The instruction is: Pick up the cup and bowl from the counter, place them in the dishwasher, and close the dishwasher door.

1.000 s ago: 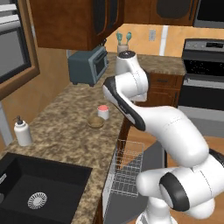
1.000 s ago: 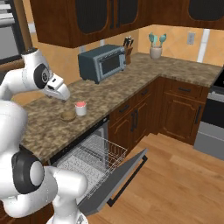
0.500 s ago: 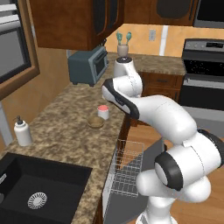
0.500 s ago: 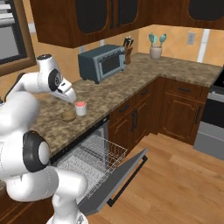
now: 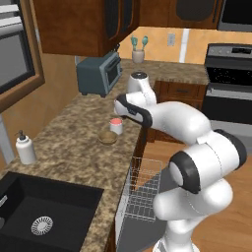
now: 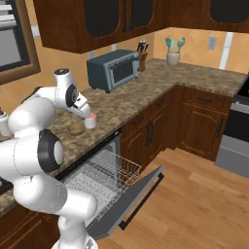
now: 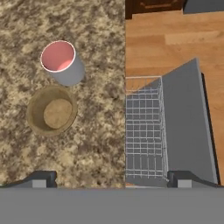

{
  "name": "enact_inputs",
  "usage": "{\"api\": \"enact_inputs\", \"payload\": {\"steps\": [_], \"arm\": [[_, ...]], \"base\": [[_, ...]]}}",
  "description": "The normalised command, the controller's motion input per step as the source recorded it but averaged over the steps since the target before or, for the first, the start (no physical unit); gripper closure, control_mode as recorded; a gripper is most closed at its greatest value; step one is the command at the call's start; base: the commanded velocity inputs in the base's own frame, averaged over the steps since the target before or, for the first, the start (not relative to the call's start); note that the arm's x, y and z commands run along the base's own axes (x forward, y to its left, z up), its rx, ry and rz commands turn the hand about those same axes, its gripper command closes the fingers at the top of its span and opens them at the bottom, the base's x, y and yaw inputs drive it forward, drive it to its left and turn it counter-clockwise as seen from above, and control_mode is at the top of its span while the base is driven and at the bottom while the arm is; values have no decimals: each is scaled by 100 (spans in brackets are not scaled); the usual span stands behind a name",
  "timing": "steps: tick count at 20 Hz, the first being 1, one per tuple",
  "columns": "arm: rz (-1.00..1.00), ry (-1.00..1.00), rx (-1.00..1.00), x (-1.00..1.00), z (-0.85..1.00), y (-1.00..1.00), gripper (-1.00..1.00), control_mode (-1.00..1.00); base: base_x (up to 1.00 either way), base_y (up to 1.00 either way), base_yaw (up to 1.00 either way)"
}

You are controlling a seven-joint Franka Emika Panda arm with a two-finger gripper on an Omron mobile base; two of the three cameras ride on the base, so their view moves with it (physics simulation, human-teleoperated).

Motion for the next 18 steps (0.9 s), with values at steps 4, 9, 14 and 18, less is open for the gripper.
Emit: {"api": "enact_inputs", "payload": {"steps": [4, 9, 14, 18], "arm": [[0, -3, 3, 38, -19, 0, -100, -100], [0, 0, 3, 37, -17, 0, -100, -100], [0, 0, 3, 34, -20, 0, -100, -100], [0, 0, 3, 42, -22, 0, -100, -100]], "base": [[0, 0, 0], [0, 0, 0], [0, 0, 0], [0, 0, 0]]}}
